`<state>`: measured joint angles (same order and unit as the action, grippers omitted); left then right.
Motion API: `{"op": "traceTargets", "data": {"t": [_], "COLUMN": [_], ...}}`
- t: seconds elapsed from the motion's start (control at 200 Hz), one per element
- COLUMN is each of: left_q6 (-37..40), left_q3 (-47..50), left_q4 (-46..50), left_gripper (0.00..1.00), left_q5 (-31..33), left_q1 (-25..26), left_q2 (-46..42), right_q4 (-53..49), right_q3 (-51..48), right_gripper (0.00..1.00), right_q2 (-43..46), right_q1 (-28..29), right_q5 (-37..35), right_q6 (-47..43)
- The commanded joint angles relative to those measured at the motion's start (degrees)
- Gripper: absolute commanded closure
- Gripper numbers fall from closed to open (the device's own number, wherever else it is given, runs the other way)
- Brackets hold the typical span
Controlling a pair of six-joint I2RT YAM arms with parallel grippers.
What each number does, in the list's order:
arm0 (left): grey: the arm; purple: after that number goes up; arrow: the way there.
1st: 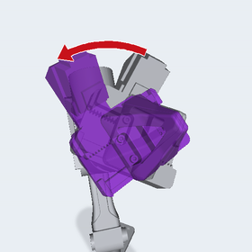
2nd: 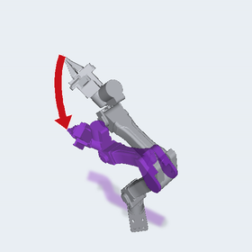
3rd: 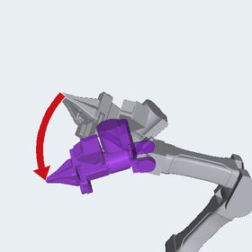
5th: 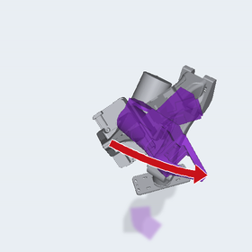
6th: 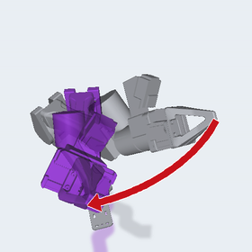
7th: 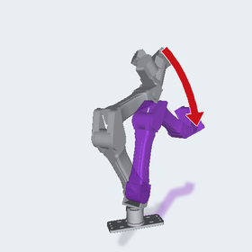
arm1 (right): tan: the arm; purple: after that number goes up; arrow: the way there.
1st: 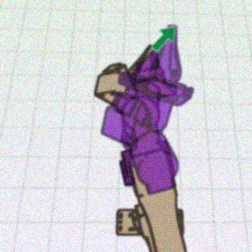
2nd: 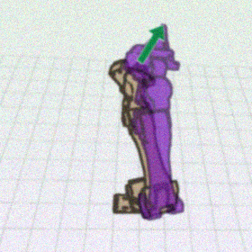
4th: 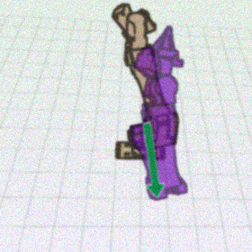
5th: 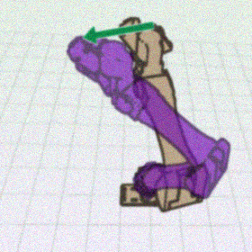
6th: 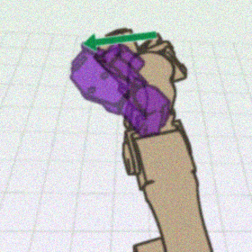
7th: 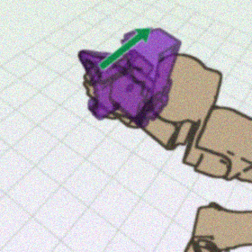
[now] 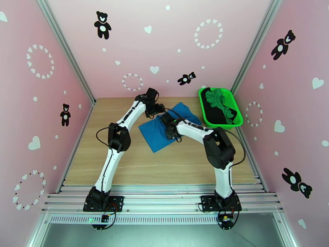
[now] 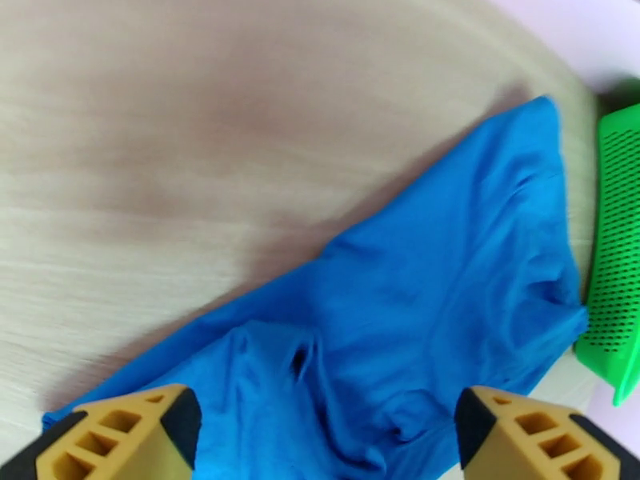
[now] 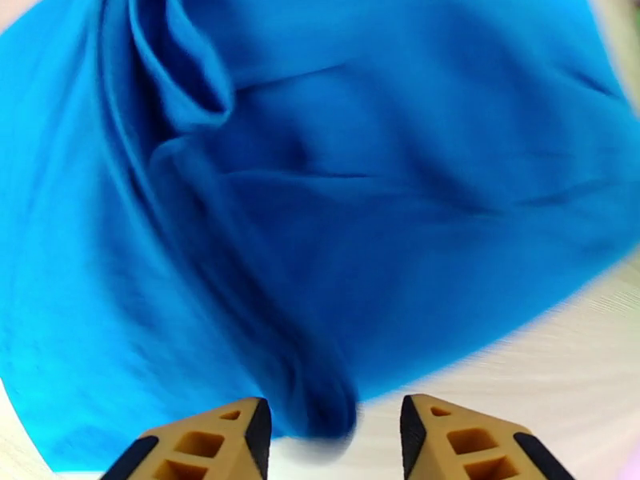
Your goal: Fold and stack the mixed laundry pile
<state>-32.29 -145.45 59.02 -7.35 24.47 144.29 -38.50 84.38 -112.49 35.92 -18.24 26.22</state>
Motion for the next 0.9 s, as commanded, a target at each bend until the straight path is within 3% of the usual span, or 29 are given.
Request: {"op": "traceTargets", "data": {"t": [0.0,0.085,0.155,0.255,0.365,0.536,0.731,0.896], "left_q6": [2.21,2.50,2.42,0.75,-1.79,-4.26,-4.56,-2.15], "left_q3": [3.13,9.22,17.03,29.97,39.56,43.62,41.28,32.03], "left_q4": [-0.77,0.29,-1.61,-7.25,-11.43,-12.11,-12.03,-8.98], "left_gripper": [0.14,0.26,0.47,0.68,0.70,0.72,0.75,0.75], "left_q5": [5.26,7.72,8.58,8.94,9.58,12.20,13.40,13.94], "left_q1": [-0.23,-0.17,-0.18,-0.15,-0.13,-0.19,-0.21,-0.13], "left_q2": [-10.43,-13.92,-17.04,-21.46,-23.35,-20.29,-14.60,-6.88], "right_q4": [-2.21,-1.11,2.17,6.42,7.35,10.78,15.60,17.77], "right_q3": [-0.85,-0.45,-0.45,-0.23,-0.51,-4.82,-11.55,-17.44], "right_gripper": [0.61,0.73,0.79,0.91,1.00,1.00,1.00,1.00], "right_q2": [5.16,5.52,5.40,3.60,1.52,-1.01,-2.84,-1.97], "right_q1": [-2.53,-2.61,-2.39,-1.99,-1.62,-1.54,-1.25,1.89], "right_q5": [-3.50,0.10,7.75,16.93,18.72,20.03,20.61,19.48], "right_q6": [0.89,0.84,1.16,2.00,3.20,4.59,6.49,9.26]}}
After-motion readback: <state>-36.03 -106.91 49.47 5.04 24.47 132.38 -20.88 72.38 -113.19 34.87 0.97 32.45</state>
